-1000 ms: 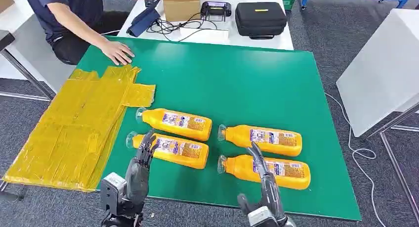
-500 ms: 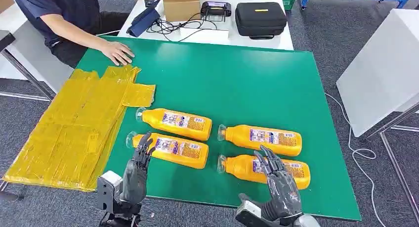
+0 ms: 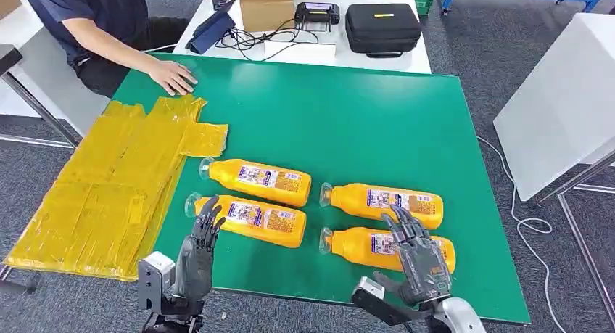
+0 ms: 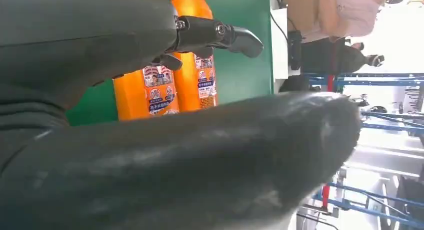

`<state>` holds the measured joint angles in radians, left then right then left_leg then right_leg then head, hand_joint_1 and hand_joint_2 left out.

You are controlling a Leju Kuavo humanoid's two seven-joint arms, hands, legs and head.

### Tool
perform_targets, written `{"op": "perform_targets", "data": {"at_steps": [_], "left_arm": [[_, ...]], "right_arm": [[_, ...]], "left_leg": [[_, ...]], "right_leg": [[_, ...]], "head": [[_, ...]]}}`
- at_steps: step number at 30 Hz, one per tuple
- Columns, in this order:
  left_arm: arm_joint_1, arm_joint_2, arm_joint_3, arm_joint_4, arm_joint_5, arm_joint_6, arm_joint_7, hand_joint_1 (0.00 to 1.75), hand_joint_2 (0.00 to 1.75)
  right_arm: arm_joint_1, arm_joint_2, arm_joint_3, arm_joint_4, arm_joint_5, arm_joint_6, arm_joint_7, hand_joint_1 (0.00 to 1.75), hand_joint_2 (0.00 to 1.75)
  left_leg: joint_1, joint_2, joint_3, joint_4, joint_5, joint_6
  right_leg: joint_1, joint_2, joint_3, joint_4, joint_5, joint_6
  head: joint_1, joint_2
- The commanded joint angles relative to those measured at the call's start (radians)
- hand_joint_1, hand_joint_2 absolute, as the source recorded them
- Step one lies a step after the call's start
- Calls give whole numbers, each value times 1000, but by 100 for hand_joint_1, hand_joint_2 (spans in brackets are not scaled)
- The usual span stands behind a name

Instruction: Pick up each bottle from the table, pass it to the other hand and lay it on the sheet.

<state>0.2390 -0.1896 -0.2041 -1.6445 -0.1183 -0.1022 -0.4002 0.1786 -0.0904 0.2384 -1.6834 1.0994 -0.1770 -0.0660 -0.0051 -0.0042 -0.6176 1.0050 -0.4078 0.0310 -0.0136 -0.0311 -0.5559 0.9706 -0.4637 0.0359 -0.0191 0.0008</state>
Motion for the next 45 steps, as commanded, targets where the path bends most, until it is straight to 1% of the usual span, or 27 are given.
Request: {"op": "perform_targets", "data": {"at_steps": [1,2,4,6,7,8,11,12,14,16,17,19,20,25,26,27,28,29,31,36,37,39,40,41,42,44,45], "left_arm": [[-60,15,-13,80,4,-5,13,0,0],[-63,15,-13,83,6,-3,14,0,0],[-68,15,-12,89,8,-5,16,0,0],[-74,13,-8,96,9,-7,16,0,0],[-74,13,-8,96,9,-7,16,0,0],[-76,12,-7,97,9,-7,16,0,0],[-77,12,-6,97,9,-9,16,0,0],[-82,11,-3,103,9,-11,17,0,0],[-87,12,-2,111,10,-14,17,0,0],[-94,15,-4,127,11,-17,17,0,0],[-96,14,-4,130,12,-17,17,0,0],[-97,14,-4,130,12,-17,17,0,0],[-97,14,-4,130,12,-17,17,0,0],[-98,14,-4,131,12,-18,17,0,0],[-98,14,-4,131,12,-18,17,0,0],[-98,14,-4,131,12,-18,17,0,0],[-98,14,-4,131,12,-18,17,0,0],[-98,14,-4,131,12,-18,17,0,0],[-106,16,-6,141,15,-21,17,0,0],[-123,12,2,156,21,-26,18,0,0],[-128,10,6,155,23,-24,19,0,0],[-137,5,18,147,28,-19,32,0,0],[-135,3,24,140,29,-17,36,0,0],[-129,-1,34,132,29,-16,39,0,0],[-125,-7,44,126,29,-16,43,0,0],[-119,-13,57,118,25,-18,49,0,0],[-116,-16,62,116,23,-21,50,0,0]], "right_arm": [[-112,33,-60,167,9,58,-3,0,175],[-114,36,-63,173,14,62,-2,0,175],[-119,40,-74,193,24,70,3,0,175],[-129,43,-90,220,26,71,3,0,175],[-129,43,-90,220,26,71,3,0,175],[-132,42,-94,230,27,69,3,0,175],[-134,44,-98,235,29,72,4,0,175],[-133,46,-109,241,29,75,4,0,175],[-127,45,-123,250,28,73,3,0,175],[-113,56,-149,255,28,74,4,0,175],[-108,57,-153,255,29,75,4,0,175],[-106,57,-153,256,29,75,4,0,175],[-106,57,-153,256,29,75,4,0,175],[-106,59,-152,252,30,75,4,0,175],[-106,59,-152,252,30,75,4,0,175],[-106,59,-152,252,30,75,4,0,175],[-106,59,-152,252,30,75,4,0,175],[-107,59,-152,252,32,79,5,0,175],[-89,65,-165,247,44,90,12,0,175],[-51,71,-190,239,70,110,27,0,175],[-51,70,-190,239,76,115,29,0,175],[-60,70,-184,243,88,127,33,0,175],[-63,68,-180,244,96,134,35,0,175],[-64,68,-178,243,102,140,37,0,175],[-65,69,-180,241,107,144,40,0,175],[-68,69,-184,247,116,155,43,0,175],[-68,69,-188,253,123,160,46,0,175]], "left_leg": [[1,2,5,-2,-1,-2],[1,1,3,-1,0,-1],[1,1,7,-2,-1,-2],[0,1,5,-2,0,-1],[1,1,7,-2,-1,-2],[1,1,5,-2,0,-1],[1,1,6,-2,-1,-2],[0,1,4,-1,0,-1],[1,1,8,-2,-1,-2],[1,0,5,-2,0,-2],[1,0,7,-2,-1,-2],[0,-1,3,-1,0,-1],[1,-1,6,-2,-1,-2],[1,0,4,-1,-1,-2],[1,0,7,-2,-1,-2],[1,0,5,-1,-1,-2],[1,0,6,-2,-1,-2],[1,0,9,-2,-2,-3],[1,0,5,-1,-1,-2],[1,-2,5,-2,-1,-2],[0,-1,4,-1,0,-1],[1,-1,7,-1,-2,-2],[1,0,4,-1,-1,-2],[1,0,6,-1,-1,-2],[1,0,3,-1,0,-1],[1,0,7,-1,-2,-3],[1,1,5,-1,-1,-2]], "right_leg": [[0,3,5,-2,0,-2],[0,2,3,-2,0,-1],[1,3,8,-3,-1,-2],[0,2,5,-2,0,-1],[1,3,7,-3,0,-2],[0,2,5,-2,0,-1],[1,3,7,-3,-1,-1],[0,2,4,-2,0,-1],[1,3,9,-3,-1,-2],[1,1,6,-3,0,-1],[1,2,7,-3,-1,-2],[0,0,3,-2,0,-1],[1,1,6,-3,-1,-2],[0,2,5,-2,-1,-1],[1,2,7,-2,-1,-2],[1,2,5,-2,-1,-1],[1,2,7,-3,-1,-2],[1,3,9,-3,-2,-2],[1,2,5,-2,-1,-1],[0,0,6,-2,-1,-1],[0,0,4,-2,-1,-1],[1,2,7,-3,-1,-2],[0,1,5,-2,-1,-1],[1,2,7,-2,-1,-2],[0,1,4,-2,0,-1],[1,3,8,-2,-2,-2],[1,3,6,-2,-1,-1]], "head": [[0,0],[0,0],[0,0],[0,0],[0,0],[0,0],[0,0],[-1,0],[0,0],[0,0],[0,0],[0,0],[0,0],[0,0],[0,0],[0,0],[0,0],[-1,0],[0,0],[0,0],[0,0],[0,0],[0,0],[0,0],[0,0],[0,0],[0,0]]}}
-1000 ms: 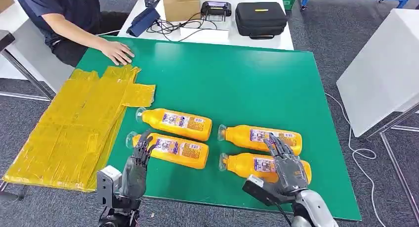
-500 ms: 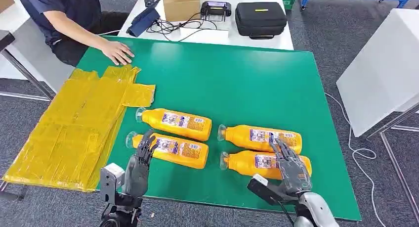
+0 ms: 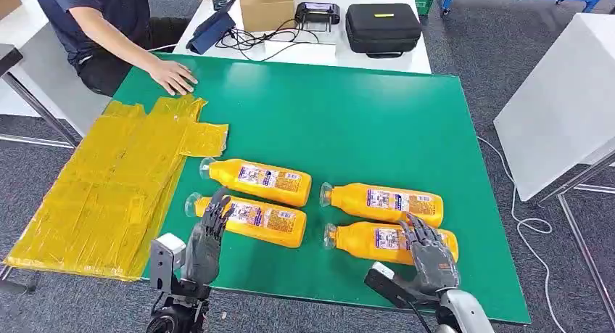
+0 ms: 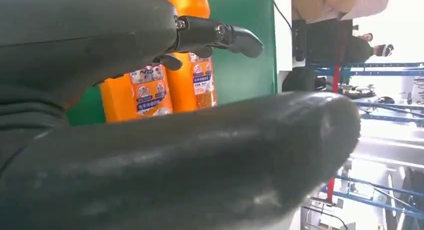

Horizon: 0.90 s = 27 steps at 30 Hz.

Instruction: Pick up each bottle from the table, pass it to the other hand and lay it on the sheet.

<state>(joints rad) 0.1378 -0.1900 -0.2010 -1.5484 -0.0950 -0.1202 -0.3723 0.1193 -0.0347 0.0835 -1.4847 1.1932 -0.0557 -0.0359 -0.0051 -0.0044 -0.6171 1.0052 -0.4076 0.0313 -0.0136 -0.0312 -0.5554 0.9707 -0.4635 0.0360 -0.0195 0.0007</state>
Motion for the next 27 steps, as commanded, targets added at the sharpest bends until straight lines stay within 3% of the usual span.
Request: {"op": "perform_targets", "data": {"at_steps": [1,12,13,14,15,27], "left_arm": [[-12,-18,65,16,-2,-5,22,0,0],[12,-3,84,25,10,-5,1,0,0],[15,-2,85,23,11,-4,1,0,0],[21,-1,87,21,13,-3,-2,0,0],[27,-1,89,20,15,-2,-4,0,0],[34,3,93,27,21,-9,-21,0,0]], "right_arm": [[-7,14,-40,62,38,45,21,0,175],[34,-10,-90,82,82,45,25,0,175],[34,-12,-91,83,83,45,23,24,175],[36,-16,-92,82,83,44,19,155,175],[40,-20,-94,81,84,43,17,175,175],[108,-21,-108,14,95,45,18,175,175]], "left_leg": [[1,1,6,-1,-2,-3],[1,-2,8,-2,-1,-2],[1,-1,7,-2,-1,-1],[1,-2,9,-2,-1,-2],[1,-2,8,-1,-1,-1],[1,-4,13,-2,-3,-2]], "right_leg": [[1,4,7,-2,-1,-2],[1,0,9,-3,-2,-2],[0,0,7,-3,-1,-1],[1,0,8,-3,-2,-2],[1,0,4,-2,-1,-1],[1,-1,6,-4,-4,-1]], "head": [[0,0],[0,0],[0,0],[0,0],[0,0],[0,0]]}}
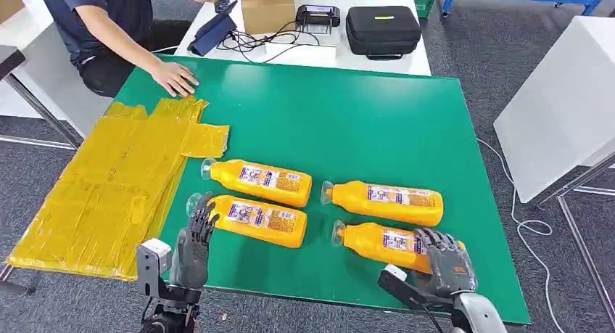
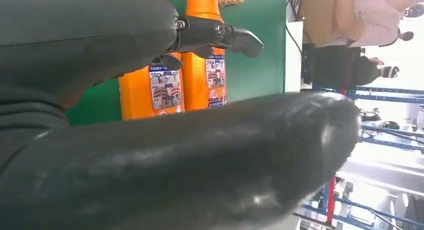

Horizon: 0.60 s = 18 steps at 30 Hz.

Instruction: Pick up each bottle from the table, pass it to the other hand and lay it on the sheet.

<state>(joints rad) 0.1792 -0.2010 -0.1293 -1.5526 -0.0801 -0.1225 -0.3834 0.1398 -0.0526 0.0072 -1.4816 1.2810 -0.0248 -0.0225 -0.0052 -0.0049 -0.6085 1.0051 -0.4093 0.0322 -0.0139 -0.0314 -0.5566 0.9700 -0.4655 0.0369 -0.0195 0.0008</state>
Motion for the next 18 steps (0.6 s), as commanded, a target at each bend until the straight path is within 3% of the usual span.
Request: {"op": "perform_targets", "data": {"at_steps": [1,12,15,18], "left_arm": [[-10,16,22,35,8,-9,-14,0,0],[-26,20,35,67,21,-29,-26,0,0],[-43,9,44,104,41,-15,-4,0,0],[-59,9,45,126,51,-11,5,0,0]], "right_arm": [[98,-1,-34,-3,9,17,5,175,175],[132,7,-41,20,21,50,3,175,175],[182,39,-50,-78,-178,71,-96,175,175],[215,36,-37,-167,-237,106,-97,175,175]], "left_leg": [[1,-4,3,-2,-1,-2],[2,-4,5,-2,-1,-2],[1,-5,5,-2,-1,-1],[1,-6,5,-1,-2,-2]], "right_leg": [[1,-2,5,-2,-2,-2],[1,-2,7,-3,-2,-1],[1,-3,6,-3,-2,-1],[1,-3,7,-2,-4,-1]], "head": [[0,0],[0,0],[1,0],[0,0]]}}
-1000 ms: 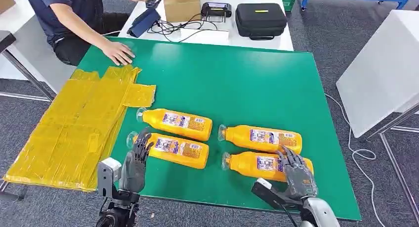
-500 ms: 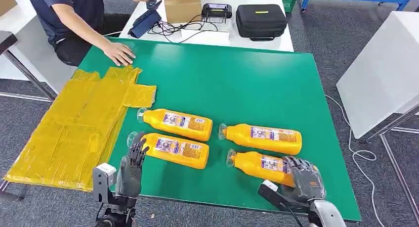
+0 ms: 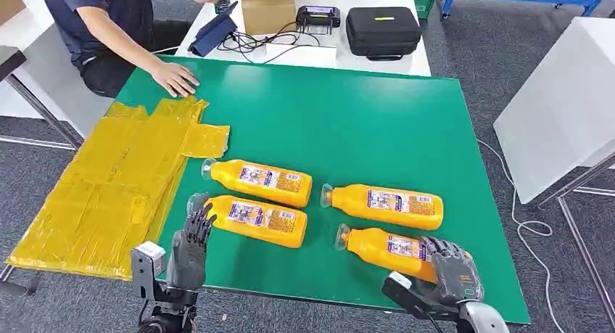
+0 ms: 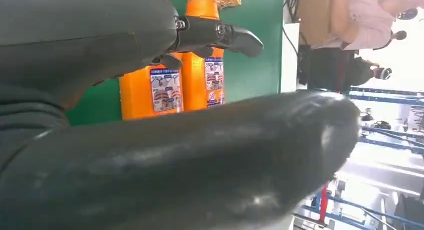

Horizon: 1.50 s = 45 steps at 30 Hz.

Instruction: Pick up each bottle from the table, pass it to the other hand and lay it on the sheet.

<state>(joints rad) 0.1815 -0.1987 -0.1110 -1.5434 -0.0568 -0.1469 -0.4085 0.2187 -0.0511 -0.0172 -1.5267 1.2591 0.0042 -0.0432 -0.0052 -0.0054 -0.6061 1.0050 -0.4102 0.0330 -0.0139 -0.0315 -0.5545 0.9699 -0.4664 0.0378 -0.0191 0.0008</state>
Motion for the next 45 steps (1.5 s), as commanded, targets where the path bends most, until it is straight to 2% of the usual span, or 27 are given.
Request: {"op": "perform_targets", "data": {"at_steps": [1,3,4,6,8,12,15,17,22,26,29,30,31,35,41,45], "left_arm": [[-66,8,26,124,56,5,38,0,0],[-78,14,24,132,67,6,17,0,0],[-83,15,22,133,71,2,13,0,175],[-89,18,16,127,72,-3,11,0,175],[-100,23,2,99,67,-9,1,0,175],[-155,22,-27,46,70,-11,5,0,175],[-202,7,-72,26,107,-21,14,0,175],[-227,10,-125,41,137,-16,27,0,175],[-228,21,-143,51,145,-5,20,0,175],[-279,22,-223,106,184,-24,31,0,175],[-303,22,-255,129,211,-21,42,0,175],[-314,21,-267,139,224,-25,47,0,175],[-330,21,-284,153,233,-24,50,0,175],[-373,15,-312,198,250,-19,56,0,175],[-383,15,-318,208,255,-18,57,0,175],[-421,5,-340,252,265,-21,57,0,175]], "right_arm": [[150,35,-5,-173,-311,71,-131,175,175],[179,33,22,-326,-451,68,-180,175,175],[184,31,36,-386,-481,62,-183,175,175],[182,19,62,-464,-499,44,-170,175,175],[155,2,96,-485,-501,-36,-188,175,175],[80,-10,155,-435,-558,-104,-189,175,175],[-75,42,213,-277,-595,-136,-192,175,175],[-183,72,250,-143,-601,-180,-170,175,175],[-185,68,259,-137,-611,-200,-167,175,175],[-361,143,307,102,-612,-216,-131,175,175],[-454,174,337,229,-617,-225,-123,175,175],[-488,189,342,274,-617,-229,-114,175,175],[-527,206,350,326,-615,-235,-104,175,175],[-600,246,377,418,-624,-241,-101,175,175],[-610,252,386,419,-624,-241,-99,175,175],[-668,287,419,465,-599,-243,-78,175,175]], "left_leg": [[1,-4,3,-1,0,-2],[0,-1,2,-1,-1,-3],[0,-1,3,-1,-2,-3],[0,0,1,0,-2,-3],[0,2,0,0,-3,-3],[1,2,-1,0,-1,-2],[2,3,-1,0,-1,-2],[2,9,0,-1,1,-2],[1,3,0,-1,3,-2],[1,7,1,-1,3,-2],[2,10,2,-2,3,-3],[1,7,-1,-1,4,-1],[1,8,0,-1,4,-2],[2,7,-1,-1,4,-3],[1,4,0,-1,4,-3],[1,6,-3,1,3,-3]], "right_leg": [[0,-2,4,-1,-2,-2],[0,0,3,0,-2,-2],[0,1,4,0,-2,-3],[0,2,5,1,-2,-2],[0,4,10,2,-2,-2],[1,4,10,0,0,-1],[1,5,10,0,1,-1],[2,10,9,-1,4,-1],[1,4,10,-1,4,-3],[1,8,11,-1,5,-3],[2,13,11,-2,6,-4],[1,8,8,0,5,-2],[1,10,9,-1,6,-3],[1,9,9,0,5,-3],[1,6,11,-1,4,-3],[1,8,8,2,3,-3]], "head": [[1,0],[0,0],[0,0],[-1,0],[-1,0],[0,0],[-1,0],[0,0],[0,0],[0,0],[0,0],[-1,0],[0,0],[0,0],[0,0],[0,0]]}}
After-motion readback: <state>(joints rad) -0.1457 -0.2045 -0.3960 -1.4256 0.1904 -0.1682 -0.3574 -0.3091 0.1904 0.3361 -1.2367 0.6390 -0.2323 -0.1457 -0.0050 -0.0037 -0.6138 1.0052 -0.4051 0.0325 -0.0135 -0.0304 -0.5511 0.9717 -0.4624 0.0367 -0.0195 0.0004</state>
